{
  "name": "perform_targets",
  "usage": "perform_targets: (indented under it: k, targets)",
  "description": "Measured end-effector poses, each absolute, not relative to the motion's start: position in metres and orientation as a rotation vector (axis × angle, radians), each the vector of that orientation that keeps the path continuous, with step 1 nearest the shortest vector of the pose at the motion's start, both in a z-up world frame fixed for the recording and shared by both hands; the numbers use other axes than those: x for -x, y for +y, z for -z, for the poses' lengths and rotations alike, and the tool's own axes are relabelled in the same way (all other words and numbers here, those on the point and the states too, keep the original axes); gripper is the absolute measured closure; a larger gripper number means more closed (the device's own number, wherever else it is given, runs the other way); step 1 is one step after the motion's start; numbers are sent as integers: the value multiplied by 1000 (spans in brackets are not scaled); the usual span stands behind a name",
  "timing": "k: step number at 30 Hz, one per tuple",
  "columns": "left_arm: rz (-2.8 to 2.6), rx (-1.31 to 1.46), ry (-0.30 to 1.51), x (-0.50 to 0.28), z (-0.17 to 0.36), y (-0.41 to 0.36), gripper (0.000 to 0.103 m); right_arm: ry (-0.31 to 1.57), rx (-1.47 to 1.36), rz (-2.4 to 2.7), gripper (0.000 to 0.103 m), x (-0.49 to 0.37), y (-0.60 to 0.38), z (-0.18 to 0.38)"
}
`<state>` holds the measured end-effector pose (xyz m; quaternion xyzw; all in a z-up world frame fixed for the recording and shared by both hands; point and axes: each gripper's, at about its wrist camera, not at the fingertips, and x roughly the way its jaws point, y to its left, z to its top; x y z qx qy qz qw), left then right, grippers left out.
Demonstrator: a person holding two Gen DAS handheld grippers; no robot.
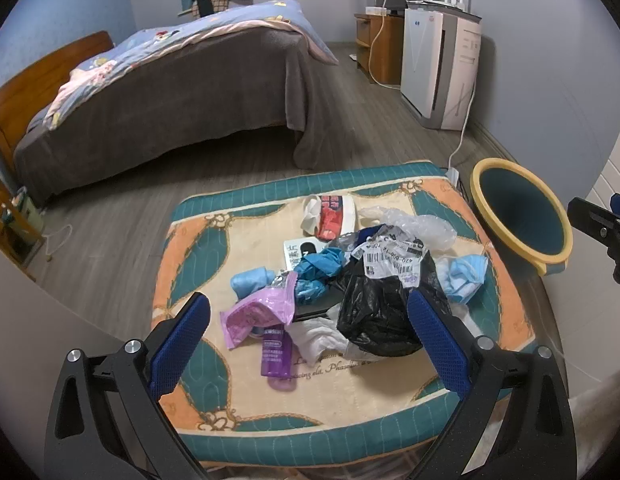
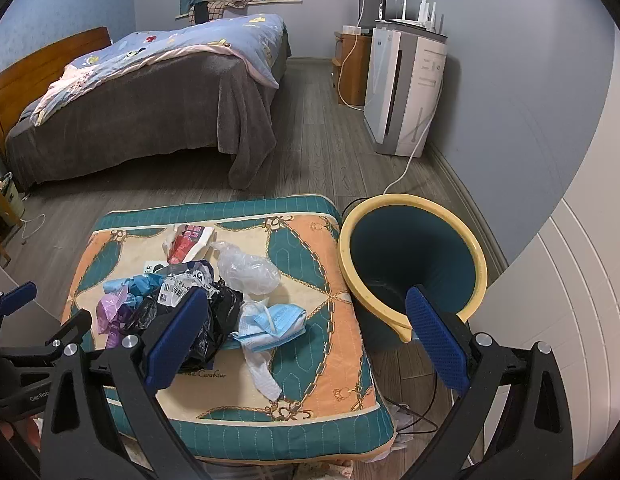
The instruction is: Collect trash
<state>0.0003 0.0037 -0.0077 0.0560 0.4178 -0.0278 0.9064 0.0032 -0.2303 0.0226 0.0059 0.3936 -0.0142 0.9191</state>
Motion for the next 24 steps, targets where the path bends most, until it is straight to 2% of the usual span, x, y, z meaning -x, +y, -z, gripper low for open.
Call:
perform_targets:
  k: [24]
  targets:
    - [59, -112, 869, -1, 11, 4, 5, 814, -10, 29, 6, -4, -230, -21]
